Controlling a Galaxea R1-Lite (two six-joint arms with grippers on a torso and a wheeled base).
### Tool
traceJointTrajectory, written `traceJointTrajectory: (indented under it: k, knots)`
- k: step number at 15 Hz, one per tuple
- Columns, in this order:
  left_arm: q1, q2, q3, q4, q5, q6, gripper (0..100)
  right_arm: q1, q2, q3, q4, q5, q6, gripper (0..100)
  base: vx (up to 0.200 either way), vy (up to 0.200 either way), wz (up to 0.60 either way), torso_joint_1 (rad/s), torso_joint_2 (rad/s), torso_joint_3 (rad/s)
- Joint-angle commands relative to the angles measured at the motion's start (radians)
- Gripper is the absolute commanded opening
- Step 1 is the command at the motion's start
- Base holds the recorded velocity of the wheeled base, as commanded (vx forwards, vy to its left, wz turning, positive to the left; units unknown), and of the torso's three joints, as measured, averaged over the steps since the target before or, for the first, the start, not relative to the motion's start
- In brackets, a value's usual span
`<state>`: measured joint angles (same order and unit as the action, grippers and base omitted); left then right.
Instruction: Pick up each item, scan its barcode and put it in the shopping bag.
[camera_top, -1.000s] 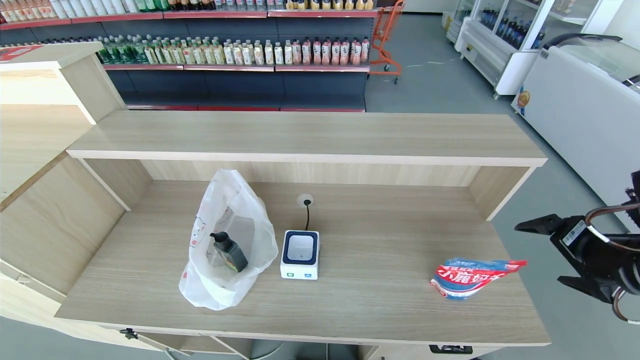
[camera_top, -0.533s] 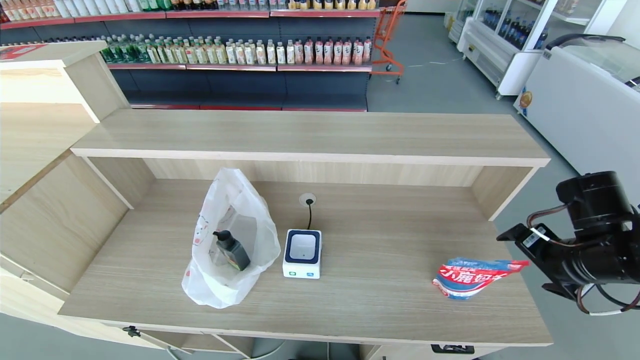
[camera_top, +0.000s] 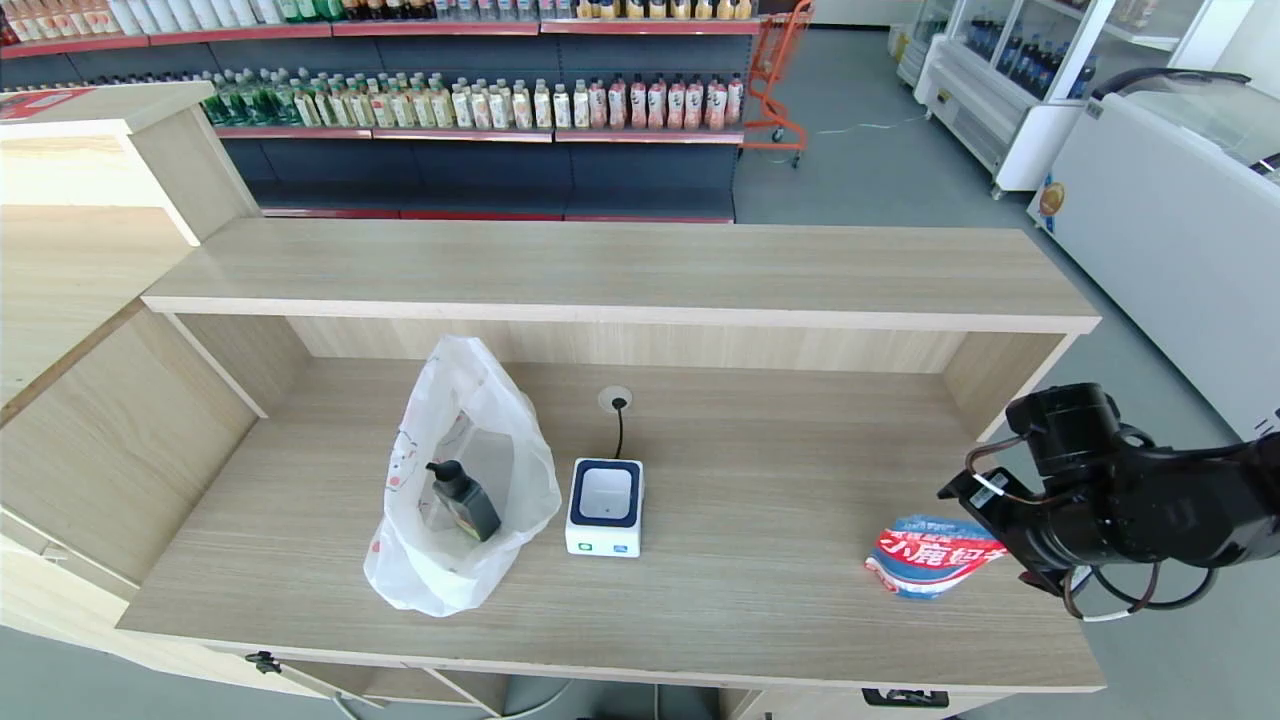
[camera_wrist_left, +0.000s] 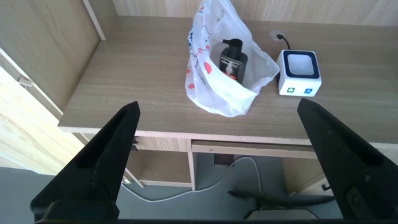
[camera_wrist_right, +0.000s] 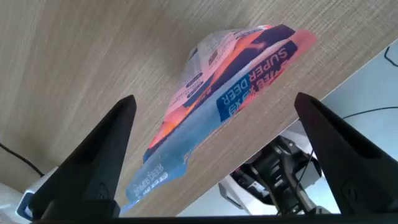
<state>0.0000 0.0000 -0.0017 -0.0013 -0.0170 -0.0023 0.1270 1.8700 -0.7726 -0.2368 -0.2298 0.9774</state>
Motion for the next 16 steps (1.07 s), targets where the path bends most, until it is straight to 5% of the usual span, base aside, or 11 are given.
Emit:
traceJointTrajectory:
  k: [1, 4, 5, 13, 16]
  knots:
    - [0.000, 0.000, 0.000, 0.000, 0.000, -0.001, 100, 0.029, 0.121, -0.017, -0.050, 0.000, -0.020, 100, 0.000, 0.000, 0.00, 0.000, 0.00, 0.000]
    - [0.000, 0.000, 0.000, 0.000, 0.000, -0.001, 100, 0.045, 0.196, -0.073, -0.090, -0.005, -0.022, 100, 0.000, 0.000, 0.00, 0.000, 0.00, 0.000]
    - [0.000, 0.000, 0.000, 0.000, 0.000, -0.001, 100, 0.045, 0.215, -0.090, -0.088, -0.006, -0.022, 0, 0.000, 0.000, 0.00, 0.000, 0.00, 0.000]
    - [0.000, 0.000, 0.000, 0.000, 0.000, -0.001, 100, 0.059, 0.331, -0.165, -0.134, -0.092, -0.249, 0, 0.000, 0.000, 0.00, 0.000, 0.00, 0.000]
    - [0.000, 0.000, 0.000, 0.000, 0.000, -0.001, 100, 0.068, 0.193, -0.128, -0.237, 0.020, -0.413, 0, 0.000, 0.000, 0.00, 0.000, 0.00, 0.000]
